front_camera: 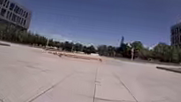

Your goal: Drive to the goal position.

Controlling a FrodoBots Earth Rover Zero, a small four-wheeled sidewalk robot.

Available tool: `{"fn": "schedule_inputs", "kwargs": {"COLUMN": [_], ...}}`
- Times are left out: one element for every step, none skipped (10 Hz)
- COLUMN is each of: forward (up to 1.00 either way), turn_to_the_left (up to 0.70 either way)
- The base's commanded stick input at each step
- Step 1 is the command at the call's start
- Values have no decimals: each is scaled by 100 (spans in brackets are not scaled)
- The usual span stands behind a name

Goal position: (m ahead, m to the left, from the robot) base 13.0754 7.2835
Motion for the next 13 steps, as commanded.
{"fn": "schedule_inputs", "kwargs": {"forward": [85, 85, 85, 85, 85, 85, 85, 85, 85, 85, 85, 85, 85], "turn_to_the_left": [2, 2, 2, 2, 2, 2, 2, 2, 2, 2, 2, 2, 2]}}
